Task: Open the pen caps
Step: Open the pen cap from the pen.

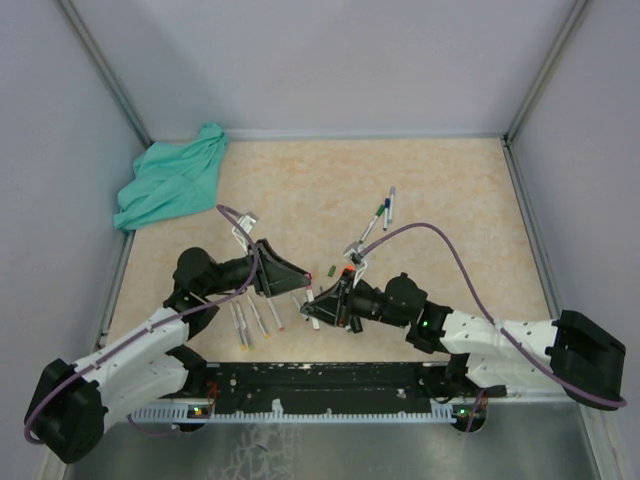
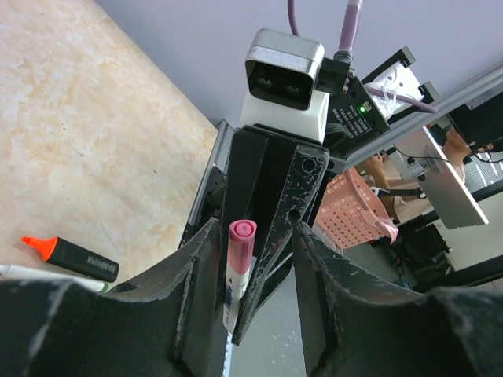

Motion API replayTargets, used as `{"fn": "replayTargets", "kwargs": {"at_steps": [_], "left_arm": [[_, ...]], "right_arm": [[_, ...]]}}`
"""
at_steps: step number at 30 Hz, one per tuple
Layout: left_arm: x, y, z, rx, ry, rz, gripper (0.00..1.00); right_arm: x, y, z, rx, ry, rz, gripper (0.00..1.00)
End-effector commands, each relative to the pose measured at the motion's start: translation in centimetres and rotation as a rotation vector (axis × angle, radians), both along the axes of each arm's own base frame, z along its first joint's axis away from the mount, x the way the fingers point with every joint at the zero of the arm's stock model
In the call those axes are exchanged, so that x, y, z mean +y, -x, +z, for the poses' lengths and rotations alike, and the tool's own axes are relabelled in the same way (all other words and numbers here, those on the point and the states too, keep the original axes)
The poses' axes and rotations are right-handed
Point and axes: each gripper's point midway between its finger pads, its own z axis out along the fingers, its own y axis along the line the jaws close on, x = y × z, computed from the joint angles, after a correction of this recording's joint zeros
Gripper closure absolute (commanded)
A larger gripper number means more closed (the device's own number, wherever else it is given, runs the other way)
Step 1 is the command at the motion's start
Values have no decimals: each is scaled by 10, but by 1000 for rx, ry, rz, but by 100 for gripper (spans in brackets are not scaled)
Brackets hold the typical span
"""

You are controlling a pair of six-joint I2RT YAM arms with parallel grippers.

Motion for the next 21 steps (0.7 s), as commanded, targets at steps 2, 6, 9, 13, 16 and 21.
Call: {"fn": "replayTargets", "kwargs": {"at_steps": [2,6,9,13,16,21], "left_arm": [[-1,5,12,-48,26,-35,54],[-2,6,11,-43,25,-43,57],[-2,7,12,-42,27,-55,62],[-3,9,8,-36,16,-67,67],[-3,10,4,-28,12,-67,68],[-3,11,3,-29,10,-73,69]], "right_arm": [[6,2,27,-39,-86,18,100],[9,2,27,-38,-86,28,100],[11,2,27,-35,-86,33,100],[12,1,29,-38,-91,31,100],[13,1,29,-39,-93,32,100],[14,1,29,-37,-93,33,100]]}}
